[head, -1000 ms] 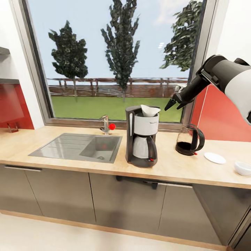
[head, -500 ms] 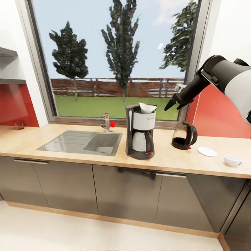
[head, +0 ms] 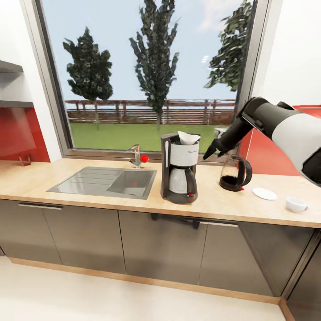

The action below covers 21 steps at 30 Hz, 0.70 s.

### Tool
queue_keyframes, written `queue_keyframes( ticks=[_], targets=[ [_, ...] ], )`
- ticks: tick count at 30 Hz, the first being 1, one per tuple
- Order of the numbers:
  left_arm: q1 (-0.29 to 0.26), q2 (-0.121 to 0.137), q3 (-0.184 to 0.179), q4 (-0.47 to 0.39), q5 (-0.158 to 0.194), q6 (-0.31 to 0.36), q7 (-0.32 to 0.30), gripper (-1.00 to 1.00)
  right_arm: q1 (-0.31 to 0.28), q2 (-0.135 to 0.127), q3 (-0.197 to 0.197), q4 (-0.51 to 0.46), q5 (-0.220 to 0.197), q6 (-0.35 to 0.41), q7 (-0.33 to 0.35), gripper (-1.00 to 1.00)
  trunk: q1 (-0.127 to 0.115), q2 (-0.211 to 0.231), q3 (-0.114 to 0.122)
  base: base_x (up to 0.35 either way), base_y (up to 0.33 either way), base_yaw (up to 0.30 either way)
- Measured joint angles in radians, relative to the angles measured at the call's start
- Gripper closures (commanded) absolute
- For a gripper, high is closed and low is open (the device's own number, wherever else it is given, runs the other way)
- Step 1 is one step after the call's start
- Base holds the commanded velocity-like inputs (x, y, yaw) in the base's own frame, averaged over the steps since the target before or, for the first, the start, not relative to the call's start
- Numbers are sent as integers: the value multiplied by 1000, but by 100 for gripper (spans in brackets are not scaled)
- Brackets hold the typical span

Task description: Set up a coffee station on the kitchen countertop: keep the coffee maker on the countertop, move the bottle of coffee from the kitchen shelf to the counter next to the coffee maker, place a paper coffee filter on top of the coffee maker, put the saucer next to the coffee maker with the coffee cup on the saucer, and place the electric kettle next to the coffee maker.

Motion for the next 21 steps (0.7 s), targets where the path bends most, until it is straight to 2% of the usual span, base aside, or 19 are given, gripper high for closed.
queue_keyframes(
  ticks=[6,13,16,18,19,20,21],
  targets=[
    [0,0,-1,0,0,0,0,-100,66,0,-3,-122,-21,-17,-4,-100,0,0,0,0,0,0],
    [0,0,0,0,0,0,0,-100,169,5,-6,-291,-187,-24,-14,-100,0,0,0,0,0,0],
    [0,0,0,-1,0,0,0,-100,232,11,-7,-350,-247,-27,-46,-100,0,0,0,0,0,0],
    [0,1,0,-1,0,0,0,-100,297,29,-7,-390,-279,-30,-86,-100,0,0,0,0,0,0],
    [0,0,0,-1,1,0,-1,-100,374,70,-9,-417,-304,-66,-144,-100,0,0,0,0,0,0],
    [0,0,0,-2,1,0,-1,-100,419,80,-8,-419,-302,-79,-158,-100,0,0,0,0,0,0],
    [0,0,0,-2,1,0,-2,-100,429,85,-8,-421,-307,-88,-171,-100,0,0,0,0,0,0]
  ],
)
